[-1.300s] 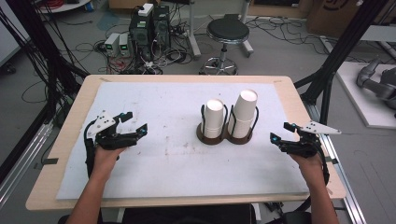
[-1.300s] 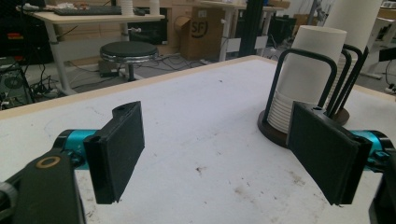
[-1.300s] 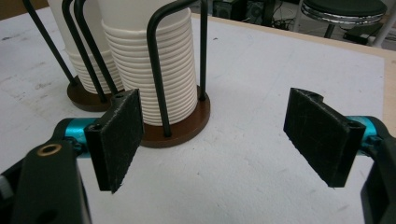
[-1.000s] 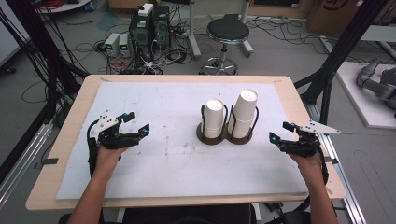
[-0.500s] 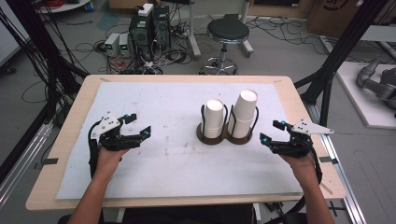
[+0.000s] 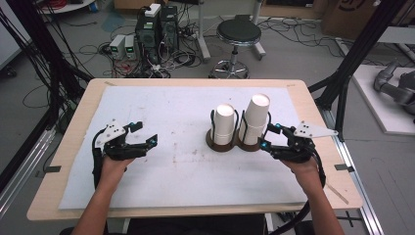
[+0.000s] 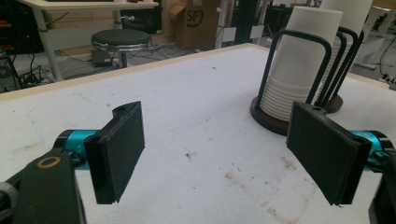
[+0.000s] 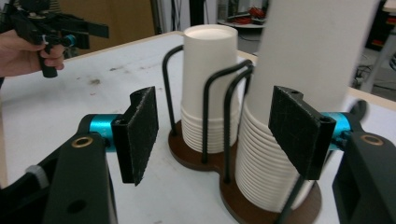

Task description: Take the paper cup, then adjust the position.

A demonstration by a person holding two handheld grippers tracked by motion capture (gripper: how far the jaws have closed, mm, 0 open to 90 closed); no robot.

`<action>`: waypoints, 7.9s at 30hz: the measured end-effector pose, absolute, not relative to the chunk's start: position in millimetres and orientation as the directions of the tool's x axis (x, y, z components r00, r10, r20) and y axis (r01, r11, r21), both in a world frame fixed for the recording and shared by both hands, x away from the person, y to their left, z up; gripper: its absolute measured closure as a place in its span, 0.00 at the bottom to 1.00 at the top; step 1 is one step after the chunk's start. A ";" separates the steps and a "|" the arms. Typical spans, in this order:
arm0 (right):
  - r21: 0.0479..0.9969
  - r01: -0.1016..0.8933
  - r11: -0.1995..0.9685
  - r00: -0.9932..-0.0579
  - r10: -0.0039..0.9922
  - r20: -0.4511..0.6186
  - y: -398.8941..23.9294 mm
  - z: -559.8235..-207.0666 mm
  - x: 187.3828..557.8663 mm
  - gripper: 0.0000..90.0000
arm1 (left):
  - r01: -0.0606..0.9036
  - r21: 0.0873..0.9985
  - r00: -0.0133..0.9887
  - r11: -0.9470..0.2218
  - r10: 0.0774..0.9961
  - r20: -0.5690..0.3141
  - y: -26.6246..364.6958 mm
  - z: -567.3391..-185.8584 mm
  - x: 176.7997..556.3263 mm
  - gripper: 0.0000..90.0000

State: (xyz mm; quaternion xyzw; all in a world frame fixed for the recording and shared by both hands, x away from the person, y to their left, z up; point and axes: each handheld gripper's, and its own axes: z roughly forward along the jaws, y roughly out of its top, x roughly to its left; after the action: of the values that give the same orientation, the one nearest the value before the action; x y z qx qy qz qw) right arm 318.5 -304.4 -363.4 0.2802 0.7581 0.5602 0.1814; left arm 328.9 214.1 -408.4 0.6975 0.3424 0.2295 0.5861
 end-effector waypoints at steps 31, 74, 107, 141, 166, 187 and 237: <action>0.953 0.180 0.244 -0.678 0.732 -0.059 -217.9 -372.9 337.5 0.89 | 0.226 0.971 0.677 -0.084 0.730 -0.095 208.7 -412.1 330.7 0.22; 0.898 0.345 0.273 -0.654 0.756 0.022 -191.9 -440.3 337.3 1.00 | 0.198 0.975 0.711 -0.099 0.699 -0.074 190.1 -403.8 341.9 0.22; 0.855 0.484 0.184 -0.573 0.806 0.151 -183.5 -436.8 345.5 1.00 | 0.167 0.965 0.876 -0.201 0.479 -0.052 41.9 -353.8 418.3 0.22; 0.855 0.478 0.202 -0.588 0.797 0.141 -183.2 -437.6 346.5 1.00 | 0.130 0.972 0.884 -0.195 0.466 -0.025 19.9 -347.4 426.7 0.37; 0.926 0.306 0.223 -0.793 0.598 0.118 -207.5 -402.9 323.9 0.36 | 0.089 0.990 0.893 -0.107 0.450 -0.032 68.9 -268.0 387.5 0.39; 0.926 0.211 0.313 -0.862 0.506 0.025 -221.7 -397.3 324.4 0.24 | 0.140 0.974 0.895 -0.178 0.444 -0.047 121.6 -311.4 347.4 0.39; 0.945 0.145 0.292 -0.952 0.302 0.053 -176.6 -399.9 328.4 0.23 | 0.161 0.966 0.929 -0.202 0.361 -0.079 102.3 -370.3 327.9 0.39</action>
State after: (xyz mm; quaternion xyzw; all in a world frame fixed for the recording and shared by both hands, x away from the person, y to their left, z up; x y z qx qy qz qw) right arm 328.4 -176.6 -399.9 0.1396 0.8008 0.5785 0.0676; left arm 327.9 102.3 -370.3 0.7707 0.1693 0.0823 0.6087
